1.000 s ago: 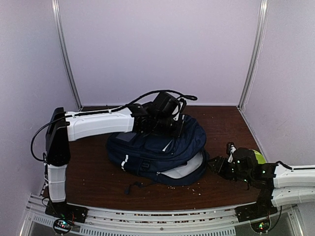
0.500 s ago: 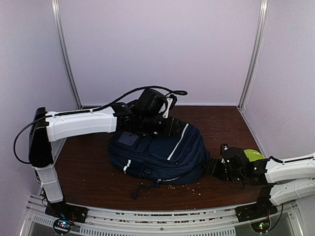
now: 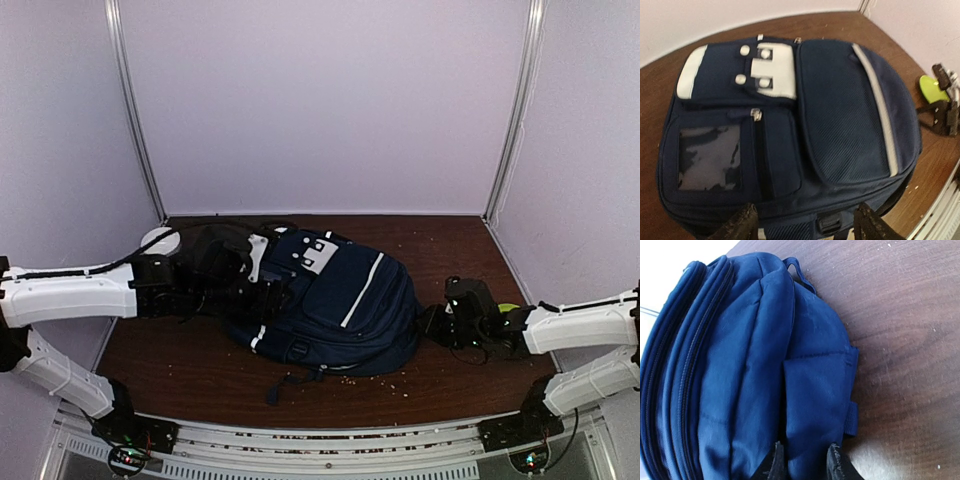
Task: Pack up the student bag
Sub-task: Adjust the student bag at the center of the board.
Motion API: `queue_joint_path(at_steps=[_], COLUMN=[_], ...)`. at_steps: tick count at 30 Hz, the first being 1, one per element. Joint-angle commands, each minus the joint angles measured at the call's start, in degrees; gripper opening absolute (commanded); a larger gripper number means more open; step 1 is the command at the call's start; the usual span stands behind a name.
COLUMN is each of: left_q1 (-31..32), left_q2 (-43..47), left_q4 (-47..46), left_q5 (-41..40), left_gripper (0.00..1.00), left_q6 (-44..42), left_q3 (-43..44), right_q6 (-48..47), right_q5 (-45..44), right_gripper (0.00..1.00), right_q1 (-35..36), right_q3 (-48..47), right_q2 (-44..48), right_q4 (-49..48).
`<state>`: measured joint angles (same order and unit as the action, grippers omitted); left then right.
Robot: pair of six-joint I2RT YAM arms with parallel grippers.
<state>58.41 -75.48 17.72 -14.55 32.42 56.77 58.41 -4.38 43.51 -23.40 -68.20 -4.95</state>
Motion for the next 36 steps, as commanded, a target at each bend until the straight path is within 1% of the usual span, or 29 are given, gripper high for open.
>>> queue_joint_path(at_steps=[1, 2, 5, 7, 10, 12, 14, 15, 17, 20, 24, 31, 32, 34, 36], left_q1=[2.0, 2.9, 6.6, 8.5, 9.7, 10.5, 11.2, 11.2, 11.2, 11.2, 11.2, 11.2, 11.2, 11.1, 10.9], left_q2=[0.6, 0.3, -1.4, -3.7, -8.1, -11.1, -12.5, -13.0, -13.7, -14.5, -16.9, -22.4, -23.3, -25.3, -25.8], left_q4=[1.6, 2.1, 3.3, 4.5, 7.1, 7.8, 5.1, 3.4, 2.6, 1.3, 1.1, -1.6, -1.5, -0.7, -0.5], left_q5=[-2.8, -3.3, -5.1, -6.0, -10.3, -14.0, -13.3, -12.8, -12.4, -11.1, -13.0, -13.7, -14.2, -15.6, -15.7], left_gripper=[0.67, 0.66, 0.66, 0.66, 0.65, 0.66, 0.67, 0.68, 0.71, 0.72, 0.74, 0.75, 0.75, 0.70, 0.56], left_q6=[2.5, 2.6, 1.2, -2.4, -8.2, -13.2, -19.4, -21.2, -21.8, -22.0, -26.0, -34.5, -35.1, -35.5, -34.8], left_q3=[-4.1, -4.5, -4.2, -2.8, 1.1, 4.1, 3.9, 3.2, 2.5, 0.6, 0.6, 5.1, 5.8, 7.5, 8.5], right_q6=[-3.6, -4.2, -6.1, -6.7, -7.1, -6.0, -3.9, -3.0, -1.2, -1.1, -2.9, -5.3, -5.3, -5.4, -6.0], right_q5=[1.2, 1.1, 0.8, 1.2, 1.4, -0.5, -3.7, -5.1, -6.2, -5.2, -4.6, -2.8, -2.8, -2.8, -2.7], right_gripper=[0.30, 0.31, 0.38, 0.43, 0.49, 0.50, 0.52, 0.53, 0.54, 0.54, 0.54, 0.53, 0.53, 0.53, 0.53], right_q1=[-1.5, -1.6, -1.4, -1.2, -0.2, 1.0, 2.7, 3.3, 4.0, 4.2, 4.3, 4.4, 4.4, 4.5, 4.7], right_q3=[-5.1, -6.0, -7.0, -6.2, -3.5, -0.8, 2.0, 4.2, 7.2, 9.2, 9.1, 5.1, 5.0, 5.0, 4.9], right_q2=[-2.6, -2.5, -0.3, 1.8, 6.3, 9.9, 13.7, 15.6, 20.0, 24.2, 24.6, 21.0, 21.3, 22.1, 22.9], right_q4=[-0.7, 0.3, 3.3, 4.4, 5.6, 5.7, 6.2, 6.2, 5.2, 4.6, 5.3, 7.0, 7.0, 6.9, 7.1])
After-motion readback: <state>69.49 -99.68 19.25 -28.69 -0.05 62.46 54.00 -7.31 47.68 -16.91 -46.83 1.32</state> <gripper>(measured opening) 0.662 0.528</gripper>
